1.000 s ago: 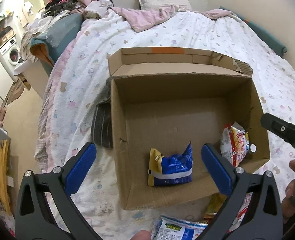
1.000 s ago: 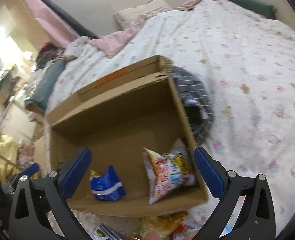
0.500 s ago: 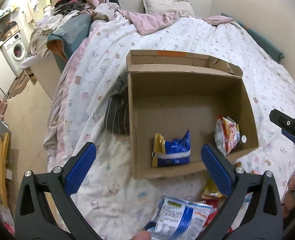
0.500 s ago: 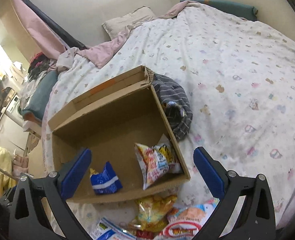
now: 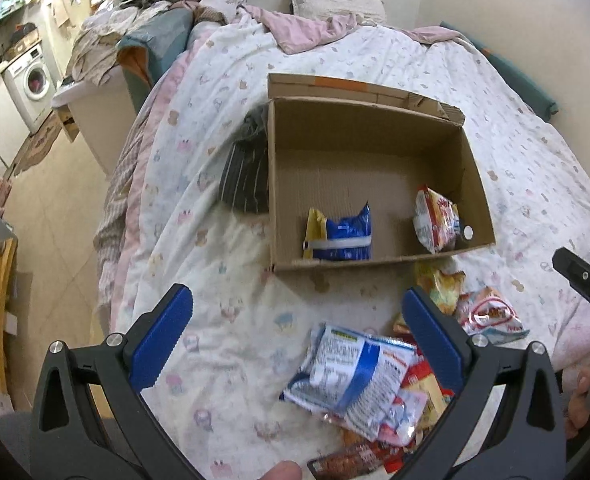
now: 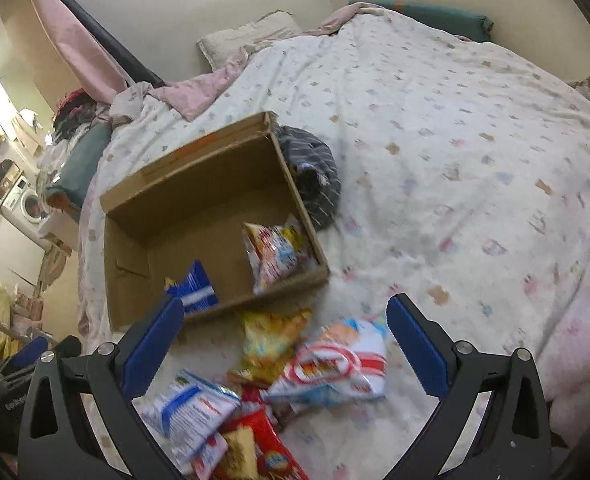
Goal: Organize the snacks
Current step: 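Grasp the white-and-blue printed bag with left tool while right tool grasps white shrimp-chip bag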
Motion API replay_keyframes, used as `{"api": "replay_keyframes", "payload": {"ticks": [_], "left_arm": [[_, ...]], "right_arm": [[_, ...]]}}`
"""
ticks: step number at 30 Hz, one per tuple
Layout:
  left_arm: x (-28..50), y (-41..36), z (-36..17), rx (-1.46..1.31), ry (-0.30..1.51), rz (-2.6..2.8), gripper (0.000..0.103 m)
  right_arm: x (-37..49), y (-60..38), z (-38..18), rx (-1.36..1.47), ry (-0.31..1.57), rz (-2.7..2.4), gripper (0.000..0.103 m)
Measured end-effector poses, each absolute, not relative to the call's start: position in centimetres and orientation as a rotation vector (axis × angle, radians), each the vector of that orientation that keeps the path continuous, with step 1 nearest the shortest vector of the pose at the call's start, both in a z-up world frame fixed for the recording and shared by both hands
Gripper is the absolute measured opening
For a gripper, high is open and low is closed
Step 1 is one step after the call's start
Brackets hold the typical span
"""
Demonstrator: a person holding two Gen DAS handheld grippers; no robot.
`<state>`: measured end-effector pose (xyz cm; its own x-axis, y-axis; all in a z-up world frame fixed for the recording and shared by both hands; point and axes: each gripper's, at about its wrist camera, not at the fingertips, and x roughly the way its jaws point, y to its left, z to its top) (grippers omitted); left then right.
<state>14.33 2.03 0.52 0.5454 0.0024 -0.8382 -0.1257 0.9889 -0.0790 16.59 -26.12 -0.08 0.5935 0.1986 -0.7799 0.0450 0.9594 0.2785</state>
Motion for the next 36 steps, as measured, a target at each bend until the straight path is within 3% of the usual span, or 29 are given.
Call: {"api": "replay_keyframes", "payload": {"ticks": [9, 17, 26, 36], "left_arm": [[12.1, 2.1, -0.5, -0.186, 1.053, 0.099, 0.103], [12.4, 1.8, -4.0, -0.261, 1.214, 0.113, 0.103], [14.2, -0.4, -8.4, -0.331, 1.373, 0.062, 0.103], [18.6, -6.5, -11.7, 0.047, 1.559, -0.222, 0.103]], "right_arm": [[14.0, -28.6, -0.1, 0.297, 0.976, 0.172, 0.103], [13.0, -29.1, -1.2, 0.303, 0.964, 0.247, 0.103], [13.3, -32.3, -5.6, 0.497, 1.081, 0.197, 0.103], [13.5, -32.8, -6.8, 0.522, 1.137, 0.200, 0.103]]}}
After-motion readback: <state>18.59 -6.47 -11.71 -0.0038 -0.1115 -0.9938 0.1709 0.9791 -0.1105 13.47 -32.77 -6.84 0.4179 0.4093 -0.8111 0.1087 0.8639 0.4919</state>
